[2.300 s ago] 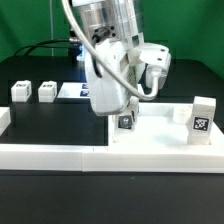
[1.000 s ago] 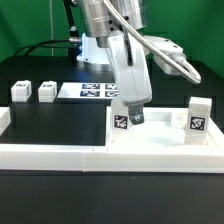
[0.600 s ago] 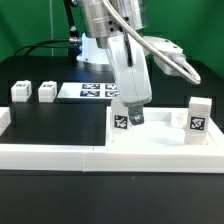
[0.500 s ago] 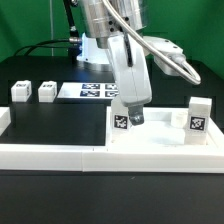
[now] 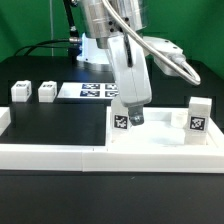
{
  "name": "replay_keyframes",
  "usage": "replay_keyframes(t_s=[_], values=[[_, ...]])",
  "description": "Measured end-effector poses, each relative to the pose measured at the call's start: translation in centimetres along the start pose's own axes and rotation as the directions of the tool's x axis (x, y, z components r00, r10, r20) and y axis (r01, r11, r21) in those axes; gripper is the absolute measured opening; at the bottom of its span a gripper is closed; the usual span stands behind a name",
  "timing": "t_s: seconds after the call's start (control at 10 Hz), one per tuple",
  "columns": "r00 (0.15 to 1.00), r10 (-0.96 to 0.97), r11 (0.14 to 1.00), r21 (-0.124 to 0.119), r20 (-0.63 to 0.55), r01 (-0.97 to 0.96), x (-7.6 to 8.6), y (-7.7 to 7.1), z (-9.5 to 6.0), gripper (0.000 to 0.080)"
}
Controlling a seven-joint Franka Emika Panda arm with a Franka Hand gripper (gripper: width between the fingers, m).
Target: Assemble square table
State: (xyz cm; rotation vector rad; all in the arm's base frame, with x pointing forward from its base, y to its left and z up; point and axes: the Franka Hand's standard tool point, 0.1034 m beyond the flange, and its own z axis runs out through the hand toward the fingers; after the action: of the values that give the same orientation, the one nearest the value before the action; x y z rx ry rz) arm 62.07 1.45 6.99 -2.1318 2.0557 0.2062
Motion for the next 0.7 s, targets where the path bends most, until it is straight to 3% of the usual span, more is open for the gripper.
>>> replay_keyframes(t_s=[0.2, 0.3, 0.5, 0.7], values=[[1.000, -0.024, 1.000, 0.001, 0.001, 0.024, 0.0, 0.0, -0.2, 0.0648], [0.993, -0.117, 0.993, 0.006, 0.013, 0.117, -0.3, 0.0, -1.1, 0.0648], [0.945, -0.322, 0.946, -0.013, 0.057, 0.323, -1.8, 0.6, -3.4, 0.0648], [0.877, -0.477, 0.878, -0.004, 0.057, 0.478, -1.7, 0.7, -3.3, 0.0648]])
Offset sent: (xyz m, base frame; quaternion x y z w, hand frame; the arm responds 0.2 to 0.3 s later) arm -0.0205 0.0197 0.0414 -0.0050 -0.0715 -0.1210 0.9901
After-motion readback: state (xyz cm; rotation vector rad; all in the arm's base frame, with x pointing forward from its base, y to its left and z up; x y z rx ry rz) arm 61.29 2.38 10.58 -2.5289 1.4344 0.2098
